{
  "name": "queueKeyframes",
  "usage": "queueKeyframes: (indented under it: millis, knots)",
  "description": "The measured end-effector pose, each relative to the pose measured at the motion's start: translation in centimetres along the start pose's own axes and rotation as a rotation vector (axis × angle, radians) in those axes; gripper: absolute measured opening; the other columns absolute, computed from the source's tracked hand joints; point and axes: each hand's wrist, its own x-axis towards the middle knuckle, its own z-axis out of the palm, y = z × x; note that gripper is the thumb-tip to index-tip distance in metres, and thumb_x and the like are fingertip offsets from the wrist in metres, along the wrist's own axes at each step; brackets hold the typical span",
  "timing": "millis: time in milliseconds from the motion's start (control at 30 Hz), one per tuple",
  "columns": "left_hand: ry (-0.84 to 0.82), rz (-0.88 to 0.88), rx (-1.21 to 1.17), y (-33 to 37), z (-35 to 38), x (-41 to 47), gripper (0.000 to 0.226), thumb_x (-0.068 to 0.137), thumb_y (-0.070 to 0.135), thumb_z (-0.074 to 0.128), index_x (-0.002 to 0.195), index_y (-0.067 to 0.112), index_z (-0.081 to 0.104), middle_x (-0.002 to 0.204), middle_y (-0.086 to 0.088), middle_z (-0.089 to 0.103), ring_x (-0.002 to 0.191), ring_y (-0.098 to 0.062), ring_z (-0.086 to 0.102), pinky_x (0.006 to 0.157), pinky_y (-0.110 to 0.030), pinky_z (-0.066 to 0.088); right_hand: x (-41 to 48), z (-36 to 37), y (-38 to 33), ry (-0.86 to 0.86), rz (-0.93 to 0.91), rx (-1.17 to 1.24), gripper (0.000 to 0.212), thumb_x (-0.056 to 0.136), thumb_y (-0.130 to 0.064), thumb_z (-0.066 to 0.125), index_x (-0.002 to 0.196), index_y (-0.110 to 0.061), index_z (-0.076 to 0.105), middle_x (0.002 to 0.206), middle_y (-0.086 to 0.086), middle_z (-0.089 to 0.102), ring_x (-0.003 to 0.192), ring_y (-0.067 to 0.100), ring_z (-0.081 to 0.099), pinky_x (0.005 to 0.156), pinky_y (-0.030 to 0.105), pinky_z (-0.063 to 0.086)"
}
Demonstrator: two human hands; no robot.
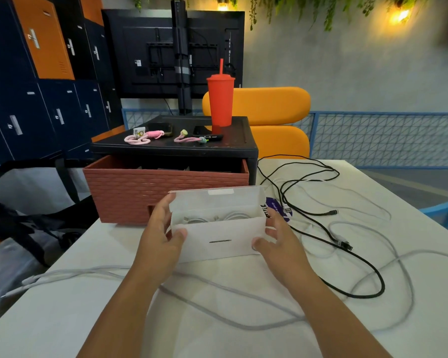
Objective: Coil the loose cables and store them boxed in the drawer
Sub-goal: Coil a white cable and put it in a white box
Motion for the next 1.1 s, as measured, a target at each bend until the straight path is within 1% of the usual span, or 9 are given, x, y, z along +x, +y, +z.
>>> queueKeyframes:
  millis: [67, 167, 267, 400, 467, 567, 767, 1000, 1100]
  knots:
    - [-0.004, 0.009, -0.010, -0.2, 0.2, 0.0, 0.067, 0.090, -0.012, 0.045, 0.128, 0.041, 0.032, 0.141, 0.016, 0.034, 0.129, 0.009, 0.032, 0.105, -0.012, 0.028, 0.0, -0.1, -0.1, 0.003, 0.005, 0.019, 0.067, 0.087, -0.011, 0.058, 0.144, -0.028, 0.027, 0.135, -0.005, 0.041, 0.114, 0.008, 0.048, 0.095, 0.026, 0.039]
    - [-0.016, 0.004, -0.007, -0.7, 0.3, 0.1, 0.069, 0.090, -0.011, 0.046, 0.133, 0.039, 0.027, 0.141, 0.017, 0.035, 0.129, 0.008, 0.033, 0.092, 0.002, 0.030, 0.0, -0.3, -0.1, 0.011, -0.002, 0.003, 0.063, 0.090, -0.013, 0.057, 0.143, -0.030, 0.027, 0.136, -0.002, 0.038, 0.106, 0.007, 0.048, 0.091, 0.025, 0.040]
    - [-0.054, -0.031, 0.042, -1.4, 0.2, 0.4, 0.069, 0.091, -0.005, 0.048, 0.144, 0.031, 0.025, 0.146, 0.015, 0.036, 0.132, 0.002, 0.035, 0.098, -0.005, 0.031, -0.1, -0.5, 0.0, 0.005, 0.022, -0.010, 0.063, 0.092, -0.018, 0.055, 0.145, -0.032, 0.024, 0.138, -0.004, 0.044, 0.109, 0.011, 0.051, 0.091, 0.023, 0.041]
    - [-0.079, -0.078, 0.106, -1.7, 0.1, 0.5, 0.061, 0.092, 0.005, 0.053, 0.142, 0.033, 0.034, 0.136, 0.015, 0.051, 0.121, -0.004, 0.049, 0.099, -0.020, 0.040, 0.0, -0.9, 0.3, 0.004, 0.028, 0.007, 0.057, 0.093, -0.019, 0.053, 0.143, -0.031, 0.029, 0.111, -0.009, 0.055, 0.075, -0.001, 0.055, 0.059, 0.007, 0.041]
    - [-0.081, -0.113, 0.096, -1.5, 0.5, 0.3, 0.056, 0.092, 0.007, 0.053, 0.141, 0.030, 0.038, 0.130, 0.011, 0.056, 0.115, -0.004, 0.054, 0.094, -0.019, 0.045, 0.4, -1.2, 0.8, 0.017, 0.033, 0.015, 0.051, 0.093, -0.022, 0.052, 0.141, -0.031, 0.035, 0.103, -0.010, 0.059, 0.075, 0.002, 0.055, 0.065, 0.016, 0.043]
    - [-0.084, -0.152, 0.087, -1.2, 1.0, -0.1, 0.050, 0.093, 0.008, 0.053, 0.138, 0.028, 0.042, 0.122, 0.009, 0.059, 0.107, -0.005, 0.056, 0.072, -0.005, 0.045, 0.8, -1.3, 1.4, 0.032, 0.061, 0.075, 0.040, 0.093, -0.022, 0.053, 0.131, -0.031, 0.045, 0.088, -0.012, 0.058, 0.072, 0.005, 0.052, 0.071, 0.026, 0.042]
    - [-0.102, -0.212, 0.054, -1.3, 1.3, -0.1, 0.037, 0.094, 0.010, 0.052, 0.127, 0.025, 0.050, 0.110, 0.014, 0.063, 0.096, 0.000, 0.060, 0.062, -0.005, 0.046, 0.9, -1.6, 1.6, 0.079, 0.108, 0.069, 0.028, 0.091, -0.022, 0.056, 0.119, -0.024, 0.052, 0.112, 0.000, 0.063, 0.095, 0.014, 0.059, 0.078, 0.027, 0.043]
    - [-0.154, -0.238, 0.060, -1.5, 1.5, 0.0, 0.036, 0.095, 0.015, 0.050, 0.130, 0.024, 0.047, 0.121, 0.010, 0.060, 0.097, -0.003, 0.062, 0.075, -0.015, 0.047, 0.6, -1.3, 1.2, 0.107, 0.047, 0.044, 0.060, 0.088, -0.016, 0.060, 0.139, -0.029, 0.033, 0.131, -0.006, 0.051, 0.111, 0.012, 0.049, 0.089, 0.025, 0.037]
    - [-0.173, -0.264, 0.060, -1.4, 1.7, -0.1, 0.043, 0.095, 0.015, 0.050, 0.135, 0.028, 0.041, 0.123, 0.011, 0.059, 0.101, -0.005, 0.061, 0.079, -0.018, 0.049, 0.1, -1.5, 0.7, 0.091, 0.002, 0.085, 0.082, 0.079, -0.022, 0.071, 0.143, -0.037, 0.022, 0.126, -0.010, 0.045, 0.110, 0.006, 0.044, 0.089, 0.022, 0.033]
